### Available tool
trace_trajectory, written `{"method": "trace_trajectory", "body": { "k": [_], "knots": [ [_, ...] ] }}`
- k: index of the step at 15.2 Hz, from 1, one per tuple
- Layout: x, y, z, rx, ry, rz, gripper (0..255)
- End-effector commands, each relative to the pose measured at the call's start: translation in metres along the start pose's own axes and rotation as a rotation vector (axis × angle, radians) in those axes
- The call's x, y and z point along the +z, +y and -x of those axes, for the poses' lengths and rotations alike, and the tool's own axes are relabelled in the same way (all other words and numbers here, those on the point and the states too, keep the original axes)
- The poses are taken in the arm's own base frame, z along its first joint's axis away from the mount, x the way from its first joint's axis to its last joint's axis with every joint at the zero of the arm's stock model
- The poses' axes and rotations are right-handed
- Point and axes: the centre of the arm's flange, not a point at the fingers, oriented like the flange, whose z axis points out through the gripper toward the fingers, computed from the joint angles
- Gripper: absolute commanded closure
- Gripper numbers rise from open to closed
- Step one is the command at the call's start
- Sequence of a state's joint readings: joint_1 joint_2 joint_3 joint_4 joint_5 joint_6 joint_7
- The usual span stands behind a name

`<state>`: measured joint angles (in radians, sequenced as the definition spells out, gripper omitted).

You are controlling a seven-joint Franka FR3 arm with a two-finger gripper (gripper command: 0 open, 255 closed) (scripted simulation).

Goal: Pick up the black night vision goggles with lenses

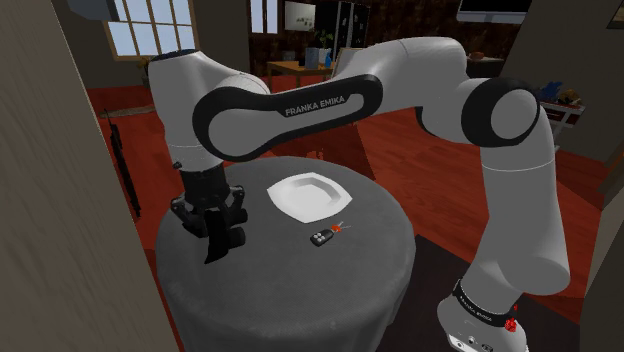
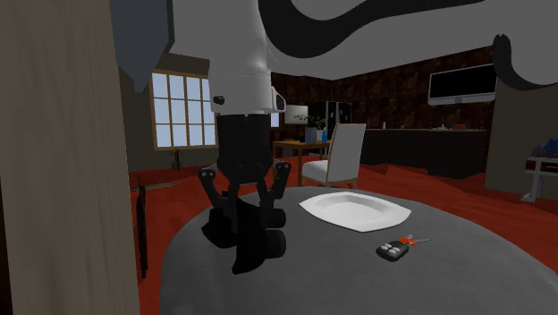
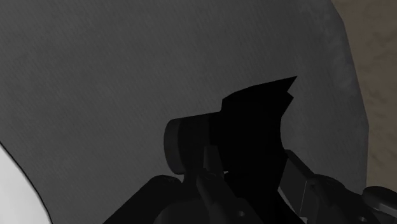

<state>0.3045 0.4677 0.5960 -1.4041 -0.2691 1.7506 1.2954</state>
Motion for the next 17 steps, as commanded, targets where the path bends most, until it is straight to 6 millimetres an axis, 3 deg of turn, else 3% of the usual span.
{"method": "trace_trajectory", "body": {
  "k": [1,15,17],
  "knots": [
    [-0.004,0.0,0.0,0.0,-0.001,0.001,255],
    [-0.078,0.003,0.001,0.0,-0.001,0.001,255],
    [-0.079,0.004,0.001,0.0,-0.001,0.001,255]
  ]
}}
